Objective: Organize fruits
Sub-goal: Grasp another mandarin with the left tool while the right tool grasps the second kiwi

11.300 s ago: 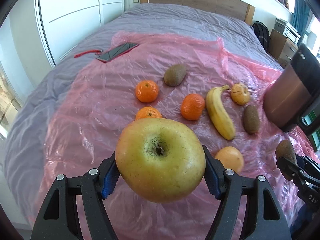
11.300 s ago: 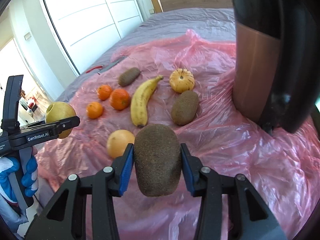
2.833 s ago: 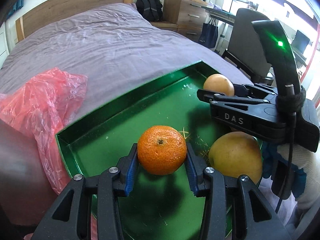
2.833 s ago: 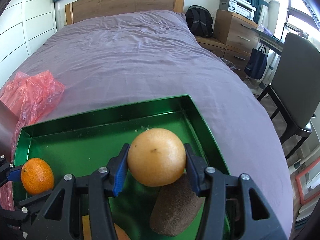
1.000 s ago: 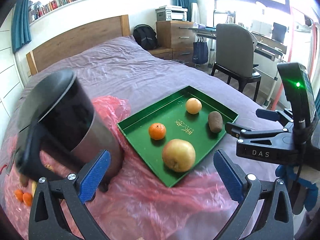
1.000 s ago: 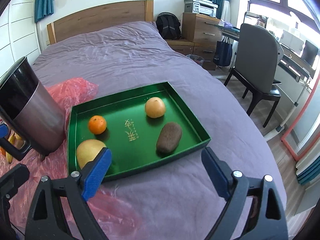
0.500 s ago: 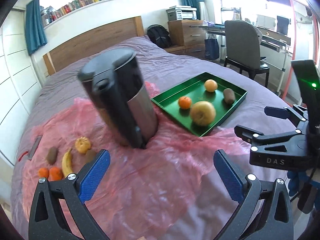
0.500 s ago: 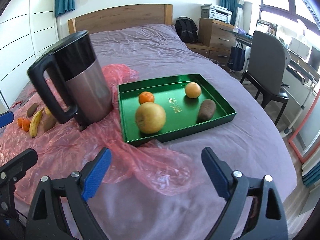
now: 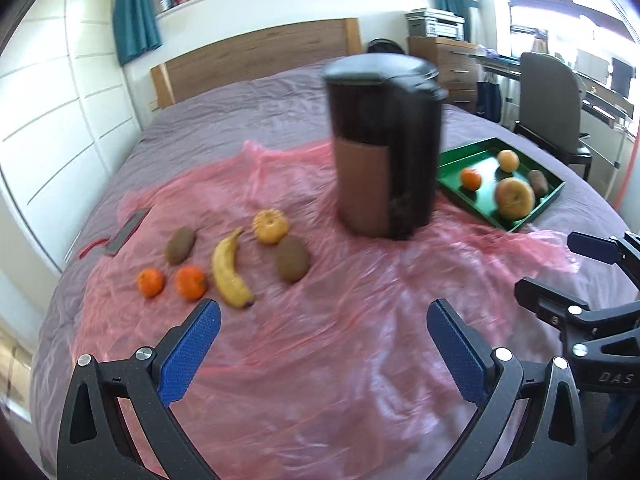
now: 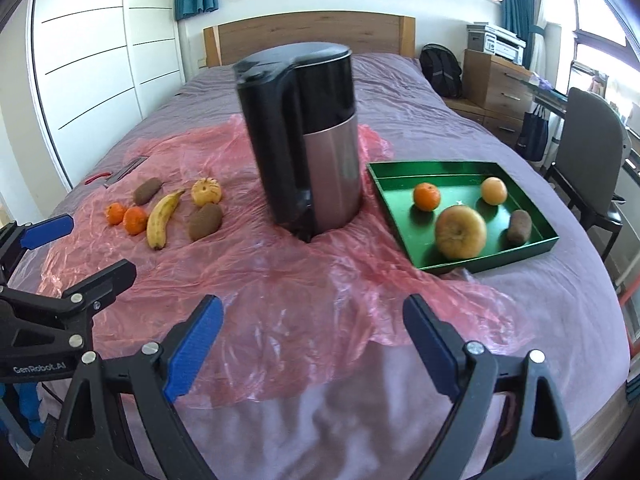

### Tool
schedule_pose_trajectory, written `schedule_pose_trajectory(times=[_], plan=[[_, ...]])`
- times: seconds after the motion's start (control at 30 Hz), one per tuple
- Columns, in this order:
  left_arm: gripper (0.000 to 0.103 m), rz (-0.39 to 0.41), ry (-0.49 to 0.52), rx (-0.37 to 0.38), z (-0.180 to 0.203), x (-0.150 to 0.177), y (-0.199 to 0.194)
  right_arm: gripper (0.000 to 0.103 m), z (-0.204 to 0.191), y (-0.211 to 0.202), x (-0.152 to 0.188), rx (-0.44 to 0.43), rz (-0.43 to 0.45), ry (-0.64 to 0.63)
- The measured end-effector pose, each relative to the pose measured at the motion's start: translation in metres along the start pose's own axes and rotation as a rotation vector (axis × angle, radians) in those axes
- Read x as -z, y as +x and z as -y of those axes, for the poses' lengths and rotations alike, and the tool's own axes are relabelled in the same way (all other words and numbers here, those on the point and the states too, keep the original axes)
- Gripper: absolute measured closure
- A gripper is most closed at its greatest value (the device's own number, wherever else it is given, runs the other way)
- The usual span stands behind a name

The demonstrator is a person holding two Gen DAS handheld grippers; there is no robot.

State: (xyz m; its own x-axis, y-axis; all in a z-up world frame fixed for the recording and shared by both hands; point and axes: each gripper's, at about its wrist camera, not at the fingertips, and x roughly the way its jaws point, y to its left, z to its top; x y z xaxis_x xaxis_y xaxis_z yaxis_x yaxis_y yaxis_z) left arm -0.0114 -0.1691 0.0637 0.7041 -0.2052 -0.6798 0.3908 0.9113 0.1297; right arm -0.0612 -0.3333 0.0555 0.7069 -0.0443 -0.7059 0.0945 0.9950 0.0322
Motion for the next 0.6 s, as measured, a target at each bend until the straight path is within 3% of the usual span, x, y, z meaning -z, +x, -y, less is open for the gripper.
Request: schedule_pose_trajectory(times=[0.37, 0.6], plan=[[0.007, -0.116, -0.201, -0.143, -0.146, 0.045, 0.052, 0.0, -0.096, 0.06, -0.005, -0.138, -0.091, -0.128], [0.014, -0.146, -0.281, -0.204, -0.211, 0.045, 0.086, 0.0, -0.133, 0.109, -0.03, -0.204, -0.113, -0.145]])
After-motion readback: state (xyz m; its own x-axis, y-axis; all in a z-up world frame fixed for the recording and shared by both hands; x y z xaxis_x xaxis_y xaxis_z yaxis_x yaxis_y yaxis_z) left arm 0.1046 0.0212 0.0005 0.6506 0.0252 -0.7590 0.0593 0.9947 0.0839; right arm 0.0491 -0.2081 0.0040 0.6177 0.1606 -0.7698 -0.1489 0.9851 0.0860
